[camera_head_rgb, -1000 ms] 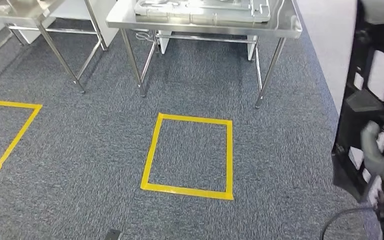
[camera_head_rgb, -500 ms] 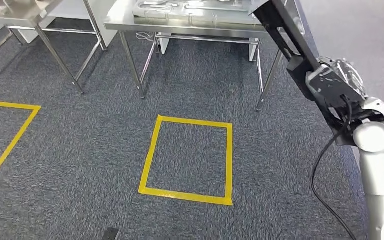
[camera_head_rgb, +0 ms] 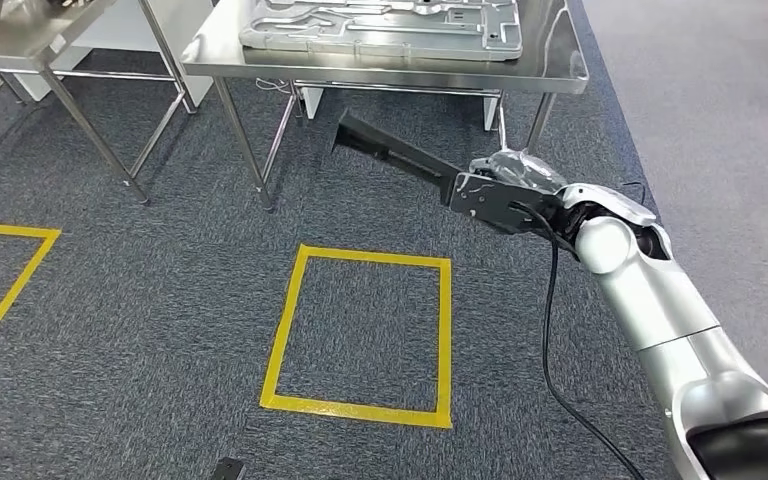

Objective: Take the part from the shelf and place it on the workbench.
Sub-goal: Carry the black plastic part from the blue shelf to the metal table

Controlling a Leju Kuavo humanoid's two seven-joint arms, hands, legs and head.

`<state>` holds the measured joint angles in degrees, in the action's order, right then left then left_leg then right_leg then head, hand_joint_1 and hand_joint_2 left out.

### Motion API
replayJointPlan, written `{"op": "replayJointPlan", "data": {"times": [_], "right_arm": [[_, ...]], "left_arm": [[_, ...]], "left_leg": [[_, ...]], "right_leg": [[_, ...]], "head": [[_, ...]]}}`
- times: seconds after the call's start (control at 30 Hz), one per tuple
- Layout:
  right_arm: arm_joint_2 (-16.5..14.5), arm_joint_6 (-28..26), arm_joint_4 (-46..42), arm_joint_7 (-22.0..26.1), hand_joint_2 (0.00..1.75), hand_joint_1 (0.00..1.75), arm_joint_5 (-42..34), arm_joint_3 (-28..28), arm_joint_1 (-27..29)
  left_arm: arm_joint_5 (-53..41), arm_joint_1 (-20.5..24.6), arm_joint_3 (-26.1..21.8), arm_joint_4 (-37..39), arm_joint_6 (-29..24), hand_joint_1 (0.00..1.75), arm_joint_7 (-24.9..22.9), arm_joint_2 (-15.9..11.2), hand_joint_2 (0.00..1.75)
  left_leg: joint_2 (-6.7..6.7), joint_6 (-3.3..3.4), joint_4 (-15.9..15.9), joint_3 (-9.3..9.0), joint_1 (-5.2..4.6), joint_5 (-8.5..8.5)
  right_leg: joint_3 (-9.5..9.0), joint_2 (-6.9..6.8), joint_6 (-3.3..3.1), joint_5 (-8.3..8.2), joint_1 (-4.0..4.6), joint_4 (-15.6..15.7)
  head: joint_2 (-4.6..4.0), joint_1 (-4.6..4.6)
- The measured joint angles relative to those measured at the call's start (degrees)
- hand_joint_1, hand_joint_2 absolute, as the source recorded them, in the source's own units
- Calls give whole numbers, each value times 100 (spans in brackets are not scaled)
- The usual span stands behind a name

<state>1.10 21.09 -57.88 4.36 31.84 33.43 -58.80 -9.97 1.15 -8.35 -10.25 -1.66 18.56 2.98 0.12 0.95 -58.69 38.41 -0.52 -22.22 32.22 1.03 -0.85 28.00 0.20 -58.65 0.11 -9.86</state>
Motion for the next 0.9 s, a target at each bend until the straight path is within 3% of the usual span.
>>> {"op": "replayJointPlan", "data": {"times": [0.07,0.13,0.23,0.27,0.3,0.37,0.43,0.57,0.63,0.73,0.77,0.8,0.83,0.9], "right_arm": [[-167,175,79,-16,175,175,32,202,-86],[-311,162,109,-67,175,175,153,367,-149],[-444,34,120,-146,175,175,364,617,-194],[-465,4,125,-168,175,175,432,688,-187],[-479,-40,125,-196,175,175,535,748,-181],[-496,-216,83,-265,175,175,975,862,-200],[-495,-397,-14,-301,175,175,1653,981,-275],[-404,-339,-309,-71,175,175,2702,1177,-421],[-305,-329,-430,168,175,175,3012,1227,-519],[-110,-481,-574,563,175,175,3353,1304,-678],[-40,-548,-610,675,175,175,3434,1323,-712],[29,-607,-642,770,175,175,3502,1335,-741],[86,-648,-670,838,175,175,3551,1338,-775],[178,-709,-715,917,175,175,3614,1341,-883]], "left_arm": [[-7,0,-3,0,2,0,-31,1,175],[-3,10,-8,0,-12,0,-55,4,175],[-1,26,-15,0,-45,0,-67,10,175],[-1,22,-16,0,-53,0,-68,13,175],[2,14,-16,0,-60,0,-69,17,175],[5,-9,-20,0,-77,0,-58,32,175],[1,-19,-27,0,-91,0,-36,46,175],[-22,-18,-47,0,-84,0,2,54,175],[-28,-16,-48,0,-67,0,12,54,175],[-50,-24,-48,0,-48,0,25,58,175],[-67,-32,-48,0,-43,0,29,58,175],[-89,-41,-48,0,-39,0,36,58,175],[-107,-51,-48,0,-37,0,42,58,175],[-131,-66,-48,1,-32,0,54,58,175]], "left_leg": [[2,23,63,-65,30,27],[10,67,134,-145,73,11],[2,103,146,-241,81,-82],[-9,97,141,-286,86,-122],[-22,85,130,-334,92,-165],[-42,45,85,-425,103,-271],[-47,-15,23,-460,86,-370],[-24,-150,17,-492,82,-461],[-16,-206,-240,-397,97,-620],[-15,-252,-1325,178,121,-1022],[-14,-258,-1570,341,124,-1035],[-14,-257,-1611,412,124,-934],[-14,-246,-1417,373,124,-720],[-17,-197,-676,93,114,-234]], "right_leg": [[-13,-11,61,57,13,-2],[121,-34,110,225,13,-299],[763,-55,174,590,-51,-1386],[924,-60,195,572,-74,-1588],[984,-68,210,432,-94,-1570],[833,-93,218,-102,-121,-942],[608,-112,193,-420,-108,-293],[493,-71,69,-366,-93,-66],[418,-70,-4,-339,-115,-23],[323,-74,-60,-265,-106,-10],[282,-70,-61,-232,-100,-11],[233,-64,-55,-195,-96,-11],[175,-56,-46,-156,-94,-12],[60,-38,-14,-74,-89,-7]], "head": [[1,1],[1,2],[1,1],[0,1],[0,2],[-1,2],[0,1],[0,-2],[-1,-3],[-1,-4],[-1,-4],[-1,-4],[0,-4],[0,-3]]}}
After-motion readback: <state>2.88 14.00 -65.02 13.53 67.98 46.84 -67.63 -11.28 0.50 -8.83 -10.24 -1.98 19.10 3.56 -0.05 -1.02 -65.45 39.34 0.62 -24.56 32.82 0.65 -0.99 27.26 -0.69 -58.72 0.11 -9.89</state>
